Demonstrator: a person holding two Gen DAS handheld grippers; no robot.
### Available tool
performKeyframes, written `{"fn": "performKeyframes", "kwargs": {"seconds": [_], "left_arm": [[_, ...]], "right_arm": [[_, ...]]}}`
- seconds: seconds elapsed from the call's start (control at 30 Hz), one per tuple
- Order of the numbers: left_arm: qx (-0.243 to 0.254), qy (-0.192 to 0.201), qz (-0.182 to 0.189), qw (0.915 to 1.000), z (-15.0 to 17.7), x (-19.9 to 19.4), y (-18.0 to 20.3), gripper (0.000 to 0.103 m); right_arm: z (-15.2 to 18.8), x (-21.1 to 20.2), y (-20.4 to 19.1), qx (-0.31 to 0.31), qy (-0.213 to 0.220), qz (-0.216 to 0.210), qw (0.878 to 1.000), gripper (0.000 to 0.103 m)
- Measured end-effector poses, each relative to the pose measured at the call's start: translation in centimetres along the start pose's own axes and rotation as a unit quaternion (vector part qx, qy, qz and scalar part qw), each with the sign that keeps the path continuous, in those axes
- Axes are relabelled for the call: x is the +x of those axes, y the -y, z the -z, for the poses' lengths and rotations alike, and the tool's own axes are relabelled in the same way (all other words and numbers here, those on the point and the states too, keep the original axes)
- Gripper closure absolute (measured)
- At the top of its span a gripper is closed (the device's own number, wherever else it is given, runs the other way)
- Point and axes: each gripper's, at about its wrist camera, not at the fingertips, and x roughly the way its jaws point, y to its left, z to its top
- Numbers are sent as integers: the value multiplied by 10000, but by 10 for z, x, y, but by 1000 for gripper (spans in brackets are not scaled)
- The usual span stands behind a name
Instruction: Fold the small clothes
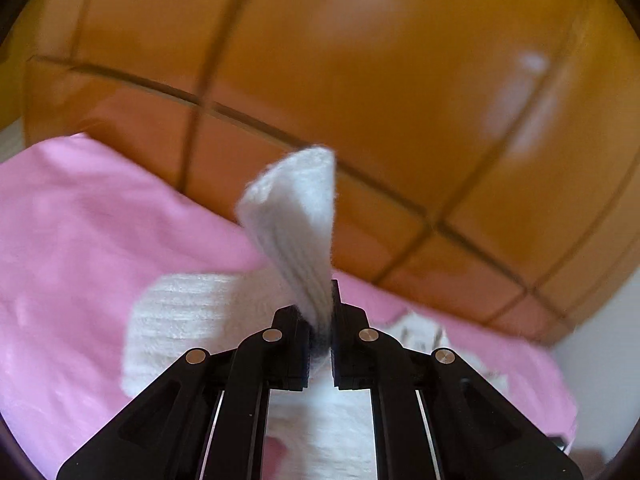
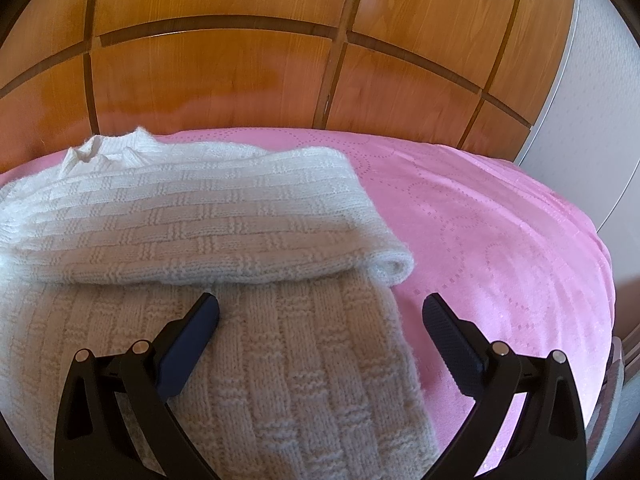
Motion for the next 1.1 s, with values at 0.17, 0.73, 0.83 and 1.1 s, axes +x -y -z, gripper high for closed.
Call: {"fn": "performKeyframes", "kwargs": {"seconds": [0.17,0.73,0.83,1.1], "left_arm": [[693,-477,-17,9965,54,37,64,97],[1878,-503,280,9805,155,34,95,42],[1364,26,-98,9906,146,2,50,37],[34,-334,-842,9959,150,-11,-54,37]], "right_arm": [[-2,5,-1,-68,-225,-6,9997,2],[-1,-15,21,602,82,-932,9938,19],[-10,-35,10,693,236,-1666,9833,24],[-43,-18,-79,1135,-924,-3908,9088,43]]}}
